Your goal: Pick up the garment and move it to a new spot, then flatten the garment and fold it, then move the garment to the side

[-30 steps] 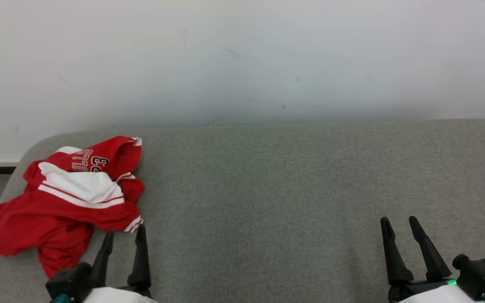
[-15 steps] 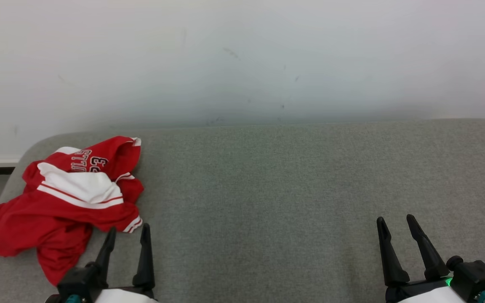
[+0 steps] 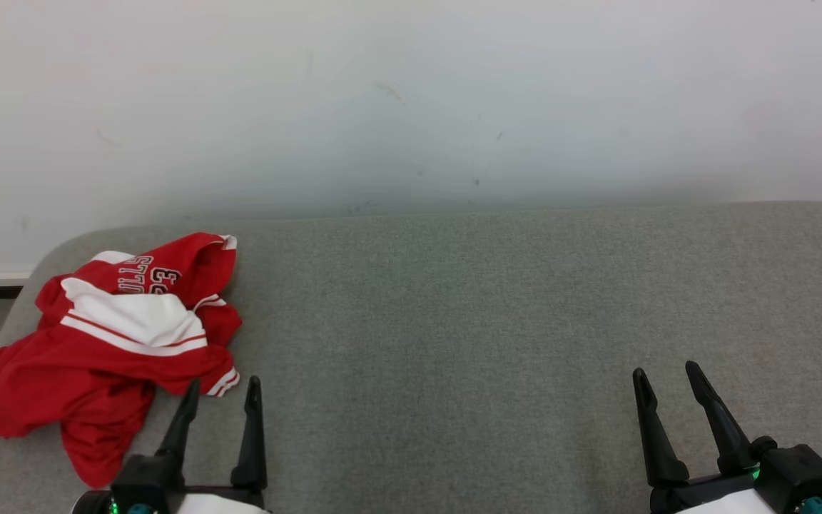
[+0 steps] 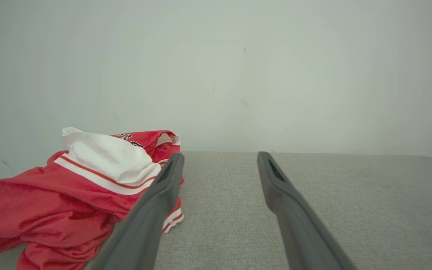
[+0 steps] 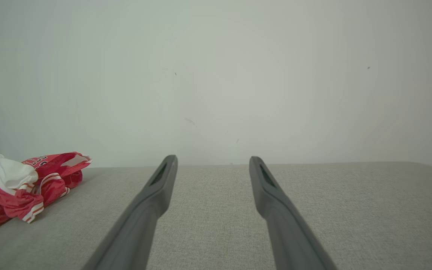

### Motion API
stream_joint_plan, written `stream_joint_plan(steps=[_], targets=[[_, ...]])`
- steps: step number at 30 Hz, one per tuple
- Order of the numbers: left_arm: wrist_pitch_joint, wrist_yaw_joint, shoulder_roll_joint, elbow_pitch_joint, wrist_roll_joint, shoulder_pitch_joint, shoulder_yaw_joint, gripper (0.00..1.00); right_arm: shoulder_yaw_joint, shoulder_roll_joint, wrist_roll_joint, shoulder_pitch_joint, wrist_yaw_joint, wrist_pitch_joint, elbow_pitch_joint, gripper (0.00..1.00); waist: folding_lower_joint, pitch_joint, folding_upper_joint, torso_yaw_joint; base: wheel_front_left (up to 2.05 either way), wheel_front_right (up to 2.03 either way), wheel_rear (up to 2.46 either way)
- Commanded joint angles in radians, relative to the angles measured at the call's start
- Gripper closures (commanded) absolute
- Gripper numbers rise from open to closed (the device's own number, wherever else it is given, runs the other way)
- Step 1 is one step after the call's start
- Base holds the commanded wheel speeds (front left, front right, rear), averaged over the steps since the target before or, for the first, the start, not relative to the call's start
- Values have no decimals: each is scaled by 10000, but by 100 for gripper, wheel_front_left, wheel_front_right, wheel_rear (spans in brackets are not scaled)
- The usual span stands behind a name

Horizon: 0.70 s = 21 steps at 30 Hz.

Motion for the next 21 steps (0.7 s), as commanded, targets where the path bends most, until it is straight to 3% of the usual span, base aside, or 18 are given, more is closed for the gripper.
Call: stream_joint_plan(steps=[1,21], targets=[[-68,33,72,-37,202,108,5,0,-34,13,-104,20,-17,-74,-31,0,-1,2,-1,-2,0,0,0],[-67,14,69,71,63,23,95,0,-100,46,44,-9,-17,-72,44,0,-1,68,-1,75,0,0,0]])
